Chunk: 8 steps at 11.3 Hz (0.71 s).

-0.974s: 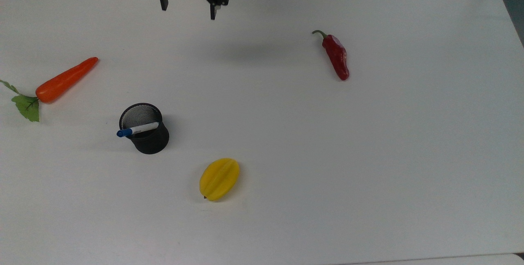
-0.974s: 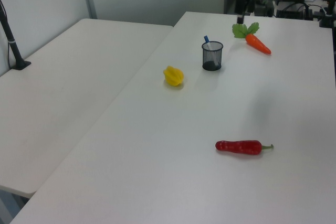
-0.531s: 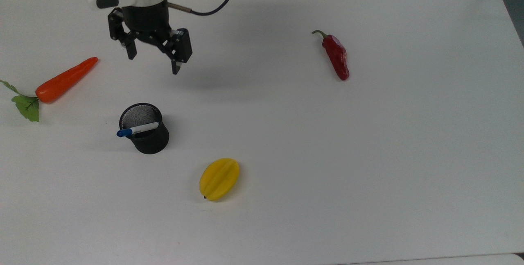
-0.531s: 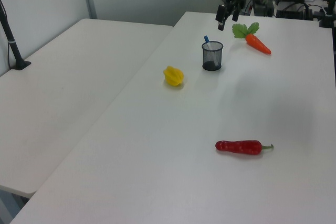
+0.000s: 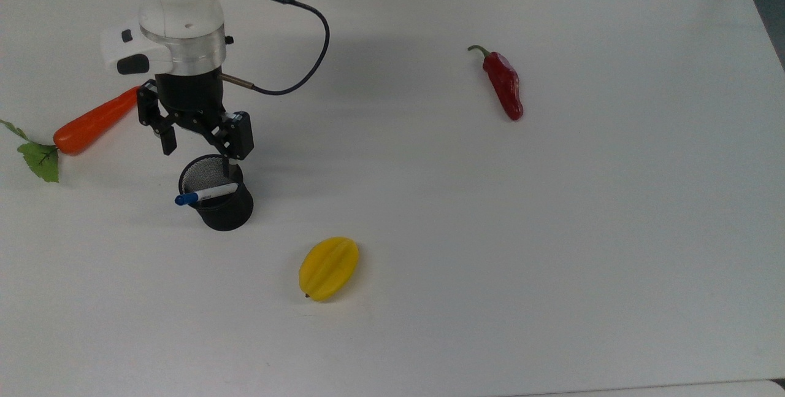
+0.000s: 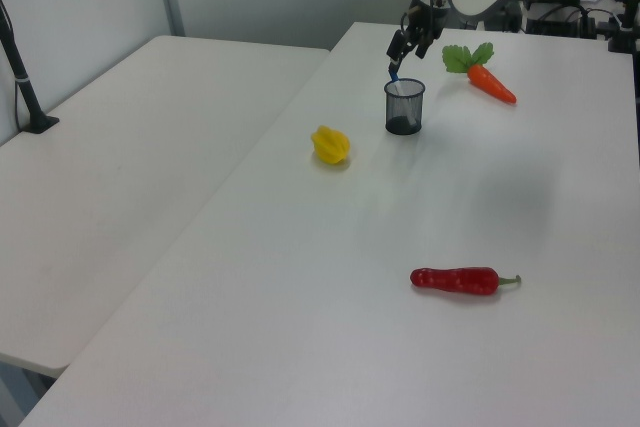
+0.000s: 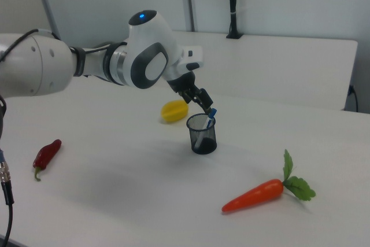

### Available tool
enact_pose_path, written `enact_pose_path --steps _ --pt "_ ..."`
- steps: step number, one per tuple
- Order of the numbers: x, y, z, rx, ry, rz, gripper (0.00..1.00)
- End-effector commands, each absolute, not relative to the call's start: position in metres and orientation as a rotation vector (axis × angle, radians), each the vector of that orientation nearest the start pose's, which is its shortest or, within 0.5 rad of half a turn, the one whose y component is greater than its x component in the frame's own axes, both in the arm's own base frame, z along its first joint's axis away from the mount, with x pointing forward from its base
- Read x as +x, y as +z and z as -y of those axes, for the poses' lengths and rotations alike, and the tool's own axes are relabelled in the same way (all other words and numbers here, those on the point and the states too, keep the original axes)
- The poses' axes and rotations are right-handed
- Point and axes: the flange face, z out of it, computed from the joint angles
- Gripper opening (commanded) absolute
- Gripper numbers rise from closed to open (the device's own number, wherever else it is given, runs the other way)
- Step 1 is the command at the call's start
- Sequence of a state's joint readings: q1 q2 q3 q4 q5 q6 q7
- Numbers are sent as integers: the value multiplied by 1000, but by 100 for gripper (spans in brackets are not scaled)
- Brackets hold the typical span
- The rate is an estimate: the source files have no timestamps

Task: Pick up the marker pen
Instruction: 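Lower the gripper and close it on the white marker in the cup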

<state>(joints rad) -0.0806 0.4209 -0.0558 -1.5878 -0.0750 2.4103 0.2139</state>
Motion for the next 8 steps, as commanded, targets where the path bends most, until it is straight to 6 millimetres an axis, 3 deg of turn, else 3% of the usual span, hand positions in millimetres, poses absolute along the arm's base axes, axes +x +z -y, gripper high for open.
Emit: enact_pose_path --steps 1,3,5,8 --pt "713 424 103 -3076 -769 -490 95" --pt "719 411 105 -3072 -824 -473 90" --pt "722 400 105 -3094 -847 -437 75" --pt "724 398 105 -3090 -887 -422 55"
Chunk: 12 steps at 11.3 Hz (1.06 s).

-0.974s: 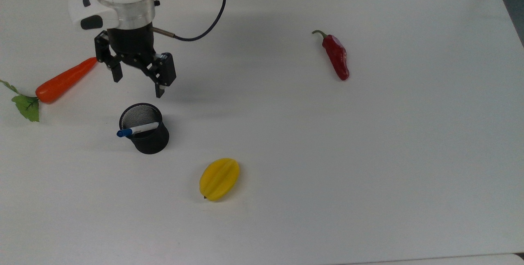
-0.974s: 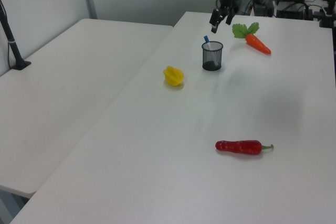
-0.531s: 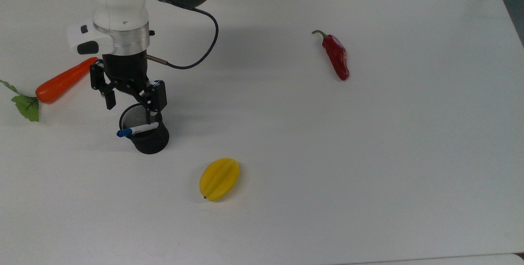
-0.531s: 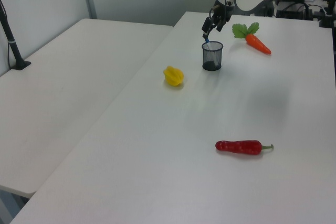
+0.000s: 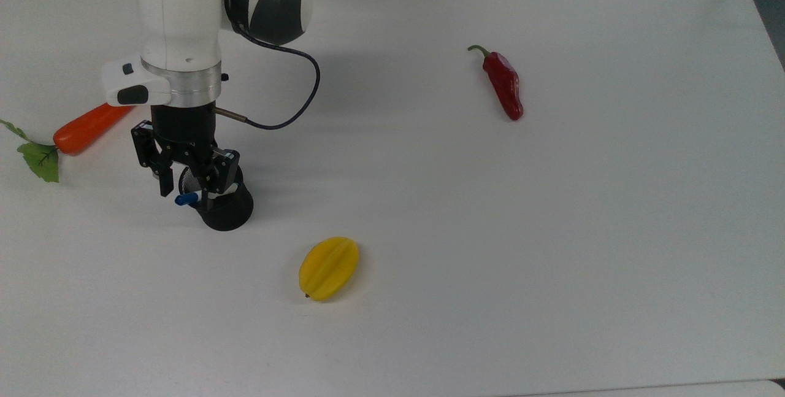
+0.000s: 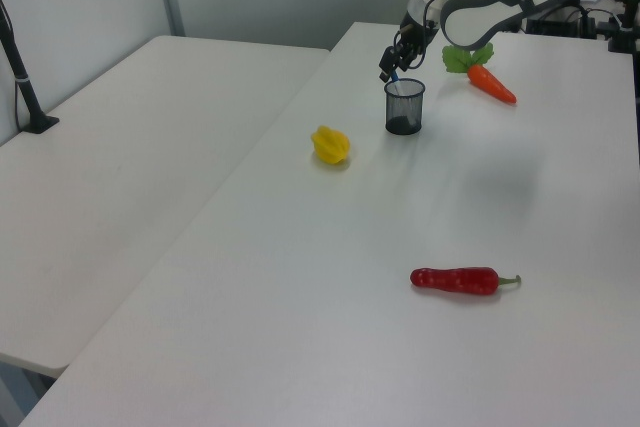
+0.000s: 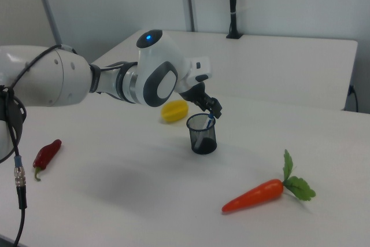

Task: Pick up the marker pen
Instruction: 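Lower the gripper and close it on the white marker in the cup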

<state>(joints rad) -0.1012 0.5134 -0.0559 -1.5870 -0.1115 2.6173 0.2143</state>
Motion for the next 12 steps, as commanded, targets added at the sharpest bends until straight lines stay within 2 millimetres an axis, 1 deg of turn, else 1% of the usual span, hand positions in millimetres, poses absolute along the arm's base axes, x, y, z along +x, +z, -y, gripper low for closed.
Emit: enact_pose_path --steps 1,3,6,7,8,10,12 --pt "724 398 105 -3090 -889 -422 46" --pt "724 398 104 -3091 -889 -418 28" --pt "723 398 105 -3092 -887 -418 14" --pt "723 399 105 -3093 -887 -416 12" --pt "723 399 104 -3093 -887 -414 8" --pt "722 407 104 -3088 -894 -422 7" --pt "719 424 105 -3075 -929 -427 7"
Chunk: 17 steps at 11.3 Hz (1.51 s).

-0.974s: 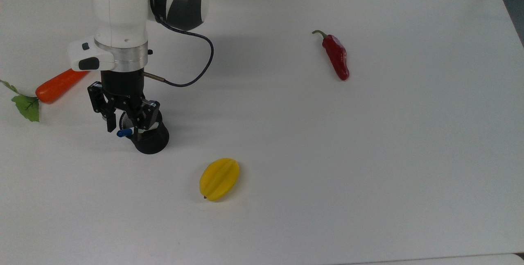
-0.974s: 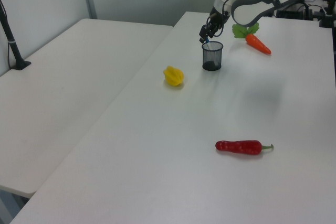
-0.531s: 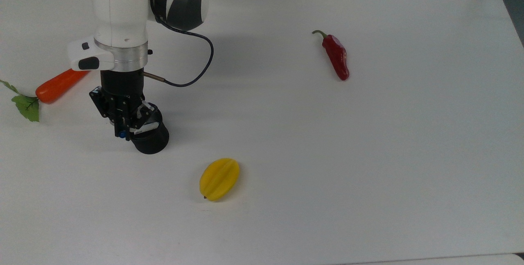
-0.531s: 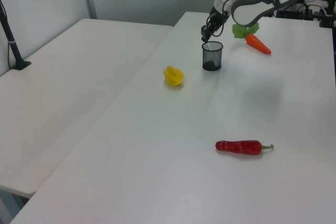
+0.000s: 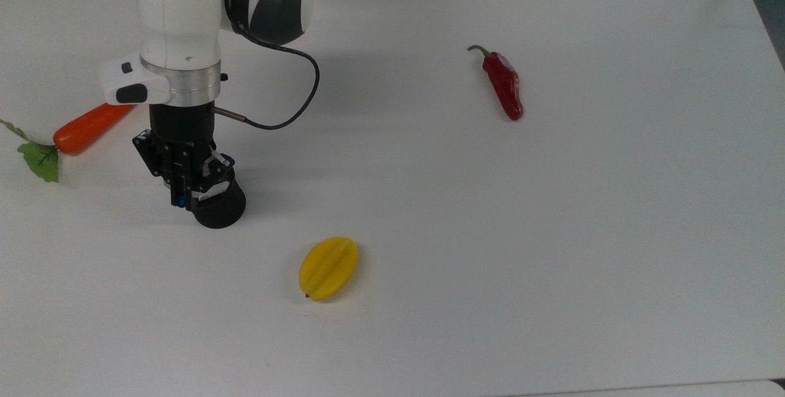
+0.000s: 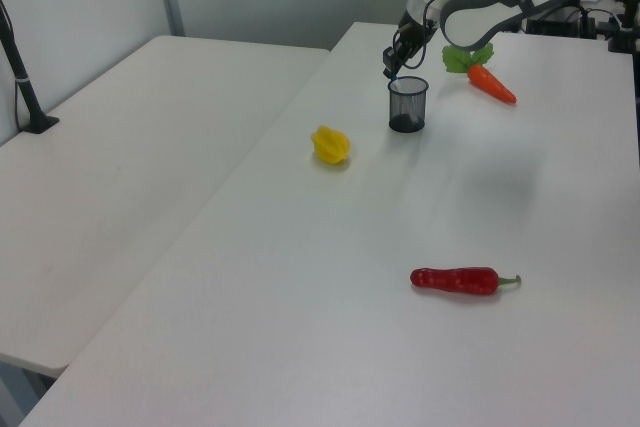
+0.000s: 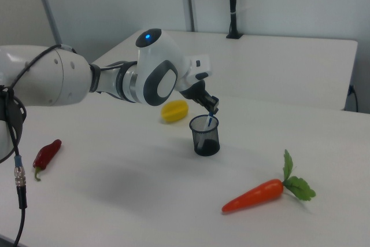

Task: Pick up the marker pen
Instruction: 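Lift the marker up out of the pen cup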

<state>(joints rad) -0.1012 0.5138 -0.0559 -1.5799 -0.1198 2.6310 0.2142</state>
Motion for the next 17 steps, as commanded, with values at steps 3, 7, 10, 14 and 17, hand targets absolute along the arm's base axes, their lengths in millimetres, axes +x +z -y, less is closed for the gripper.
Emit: enact_pose_path --steps 3,7,10,14,17 --pt "711 472 109 -3043 -1025 -439 7" --pt "696 534 104 -2994 -1143 -437 9" --pt "688 539 57 -3047 -957 -362 10" --pt "676 503 -33 -3120 -595 -181 9" --pt "662 468 -100 -3158 -356 -24 10"
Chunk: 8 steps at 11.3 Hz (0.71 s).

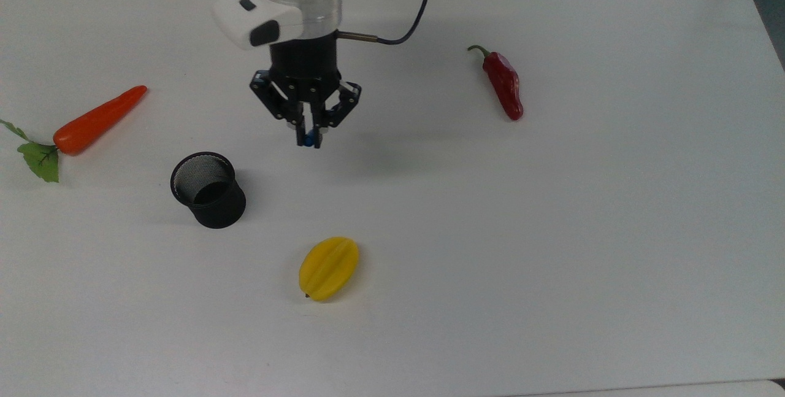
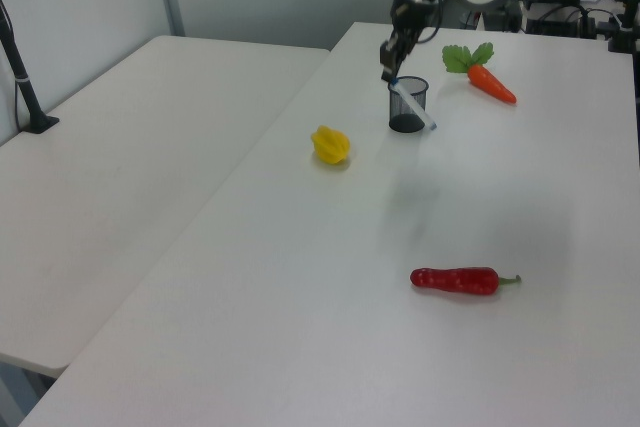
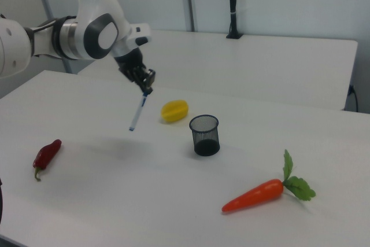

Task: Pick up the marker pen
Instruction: 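Carry the marker away from the cup and lower it to the table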

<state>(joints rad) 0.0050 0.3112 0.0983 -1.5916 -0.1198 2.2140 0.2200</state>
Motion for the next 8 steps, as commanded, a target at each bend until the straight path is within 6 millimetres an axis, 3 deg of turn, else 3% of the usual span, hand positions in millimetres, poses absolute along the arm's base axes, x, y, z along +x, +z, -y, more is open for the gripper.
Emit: enact_pose_path --steps 1,3,5,8 --pt "656 454 -117 -3176 -268 20 10" --pt "646 412 -147 -3200 -100 99 10" --pt "647 379 -157 -3205 -32 127 11" --pt "648 364 -159 -3212 0 141 12"
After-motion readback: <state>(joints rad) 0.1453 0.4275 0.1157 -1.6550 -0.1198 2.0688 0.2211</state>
